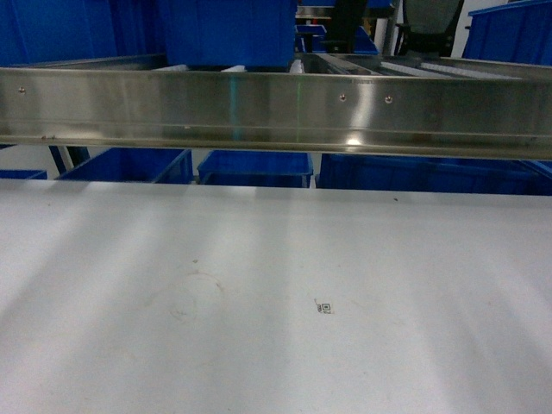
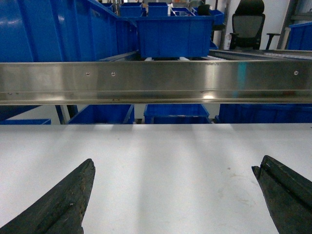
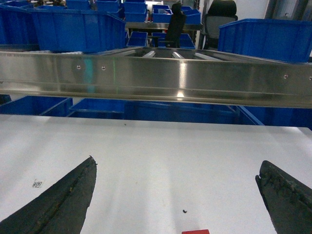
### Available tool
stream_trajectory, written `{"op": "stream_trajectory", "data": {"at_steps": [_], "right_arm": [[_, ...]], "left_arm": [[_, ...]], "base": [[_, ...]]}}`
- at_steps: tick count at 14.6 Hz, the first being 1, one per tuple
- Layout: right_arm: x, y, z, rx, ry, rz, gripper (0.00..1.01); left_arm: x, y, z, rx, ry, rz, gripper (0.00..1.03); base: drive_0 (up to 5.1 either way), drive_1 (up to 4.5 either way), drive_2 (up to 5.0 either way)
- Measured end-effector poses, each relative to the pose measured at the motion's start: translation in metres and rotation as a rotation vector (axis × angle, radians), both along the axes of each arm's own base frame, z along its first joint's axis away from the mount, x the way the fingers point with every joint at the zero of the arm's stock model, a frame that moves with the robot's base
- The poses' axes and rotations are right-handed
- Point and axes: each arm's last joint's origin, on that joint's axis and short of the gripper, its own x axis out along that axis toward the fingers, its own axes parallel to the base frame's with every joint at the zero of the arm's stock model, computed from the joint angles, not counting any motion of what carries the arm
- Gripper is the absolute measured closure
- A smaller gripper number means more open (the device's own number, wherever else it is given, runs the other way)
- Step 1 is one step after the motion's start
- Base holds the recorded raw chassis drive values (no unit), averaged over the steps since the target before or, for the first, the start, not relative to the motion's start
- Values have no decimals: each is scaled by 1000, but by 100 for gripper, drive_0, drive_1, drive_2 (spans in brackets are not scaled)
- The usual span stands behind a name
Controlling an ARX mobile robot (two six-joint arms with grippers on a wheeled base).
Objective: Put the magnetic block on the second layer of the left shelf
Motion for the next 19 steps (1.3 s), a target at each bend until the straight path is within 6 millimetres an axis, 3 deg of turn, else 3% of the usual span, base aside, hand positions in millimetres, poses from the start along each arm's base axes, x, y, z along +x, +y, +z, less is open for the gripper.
{"op": "stream_trajectory", "data": {"at_steps": [14,15,17,19], "right_arm": [[0,0,0,0,4,1,3],[0,0,-6,30,66,25,3],[17,-11,-3,139,98,3,3],[53,-20,17,161,103,9,3]], "left_arm": [[0,0,0,0,0,0,5],[0,0,0,0,0,0,5],[0,0,0,0,0,0,5],[0,0,0,0,0,0,5]], "base": [[0,0,0],[0,0,0],[0,0,0],[0,0,0]]}}
